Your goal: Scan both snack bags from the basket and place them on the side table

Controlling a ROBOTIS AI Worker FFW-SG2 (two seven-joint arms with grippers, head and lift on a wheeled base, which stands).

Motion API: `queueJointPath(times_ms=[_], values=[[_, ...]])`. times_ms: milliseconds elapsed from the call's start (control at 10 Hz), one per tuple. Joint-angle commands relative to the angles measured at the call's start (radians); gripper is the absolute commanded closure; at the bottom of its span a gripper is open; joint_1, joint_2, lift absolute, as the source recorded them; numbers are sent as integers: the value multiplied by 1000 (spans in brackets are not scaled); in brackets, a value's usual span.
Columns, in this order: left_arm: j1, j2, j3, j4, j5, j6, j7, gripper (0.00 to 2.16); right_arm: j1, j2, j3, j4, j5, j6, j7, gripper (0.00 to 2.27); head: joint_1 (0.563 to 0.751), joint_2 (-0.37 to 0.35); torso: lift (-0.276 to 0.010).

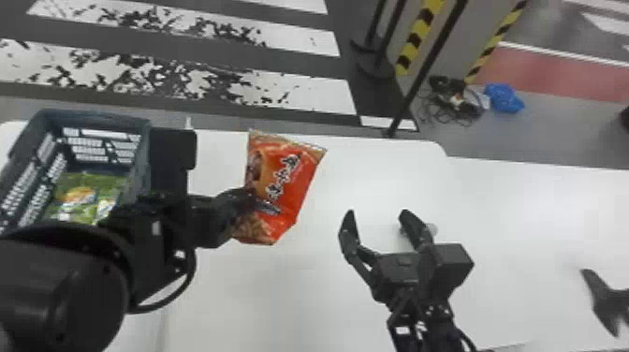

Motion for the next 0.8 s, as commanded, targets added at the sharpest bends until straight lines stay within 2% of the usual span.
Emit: queueJointPath(times_ms=[0,100,300,400,500,600,700], values=[[-7,-4,-40,77,10,-43,-53,1204,-2,1,-3,1,-2,6,-5,97,695,-295,-74],[-7,-4,-63,83,9,-49,-50,9,-4,1,-5,1,-2,6,-5,97,695,-334,-74],[17,-4,-64,46,3,-49,-43,33,-6,1,-8,3,-5,9,-7,97,695,-350,-74],[39,-4,-50,-5,-23,-49,-42,36,-6,1,-8,3,-8,12,-7,97,695,-350,-74],[71,-4,-32,-66,-99,-67,-57,49,-4,1,-6,3,-11,15,-5,97,695,-350,-74],[108,-4,-23,-94,-224,-205,-80,80,-4,1,-5,1,-43,30,-1,97,695,-350,-74],[146,0,8,-109,-264,-340,-82,87,-4,1,5,1,-43,55,1,93,695,-323,-74]])
